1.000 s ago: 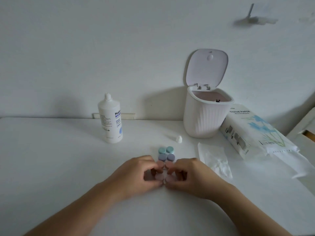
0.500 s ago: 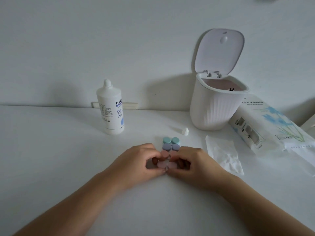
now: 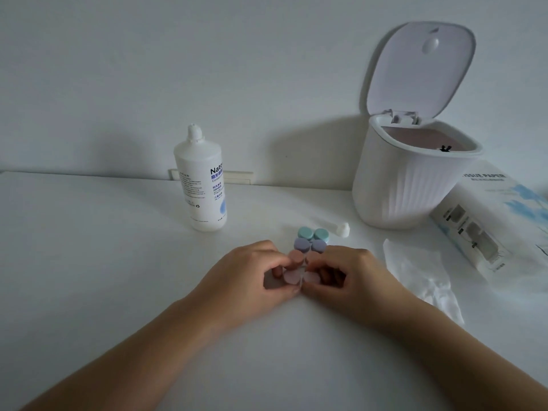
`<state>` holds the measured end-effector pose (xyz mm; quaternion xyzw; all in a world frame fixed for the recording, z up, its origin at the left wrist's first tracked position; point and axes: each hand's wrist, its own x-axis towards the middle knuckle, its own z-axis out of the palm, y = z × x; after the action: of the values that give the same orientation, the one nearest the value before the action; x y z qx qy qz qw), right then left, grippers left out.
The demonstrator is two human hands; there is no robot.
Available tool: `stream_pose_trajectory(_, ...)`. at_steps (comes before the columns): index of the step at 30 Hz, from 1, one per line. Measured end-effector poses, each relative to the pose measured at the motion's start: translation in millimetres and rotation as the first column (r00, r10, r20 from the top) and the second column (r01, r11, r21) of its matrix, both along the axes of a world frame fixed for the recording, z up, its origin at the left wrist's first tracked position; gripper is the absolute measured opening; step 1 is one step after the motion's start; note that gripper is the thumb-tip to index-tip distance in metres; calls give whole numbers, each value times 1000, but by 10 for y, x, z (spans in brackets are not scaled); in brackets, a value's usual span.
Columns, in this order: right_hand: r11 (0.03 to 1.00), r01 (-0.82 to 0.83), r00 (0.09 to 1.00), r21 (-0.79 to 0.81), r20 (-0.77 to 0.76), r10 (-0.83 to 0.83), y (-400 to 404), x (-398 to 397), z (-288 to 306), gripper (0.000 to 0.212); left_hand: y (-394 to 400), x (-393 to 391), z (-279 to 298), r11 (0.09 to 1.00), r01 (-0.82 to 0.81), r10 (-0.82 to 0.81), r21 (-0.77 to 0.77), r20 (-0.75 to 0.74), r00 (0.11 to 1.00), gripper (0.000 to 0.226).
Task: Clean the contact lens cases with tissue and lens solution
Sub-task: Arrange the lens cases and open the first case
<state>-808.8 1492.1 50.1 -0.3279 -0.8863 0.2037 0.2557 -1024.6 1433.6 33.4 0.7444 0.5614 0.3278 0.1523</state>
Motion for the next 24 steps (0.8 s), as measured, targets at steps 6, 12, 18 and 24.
stream_pose_trajectory(6,998,-65,994,26,88,62,-22,11,44,26,28,3,4,998,21,-23,-60,-40,999,29)
stream_pose_trajectory(12,990,-132,986,47,104,127,-31,12,64,22,28,36,40,995,30,-36,-92,-62,997,18)
stream_pose_trajectory(18,982,-143,987,121,92,133,-76,47,32,11,35,22,33,992,35,-35,-123,5,999,22)
stream_pose_trajectory(24,984,-68,997,165,50,60,-141,81,42,16,29,2,42,987,62,-53,-149,68,996,30)
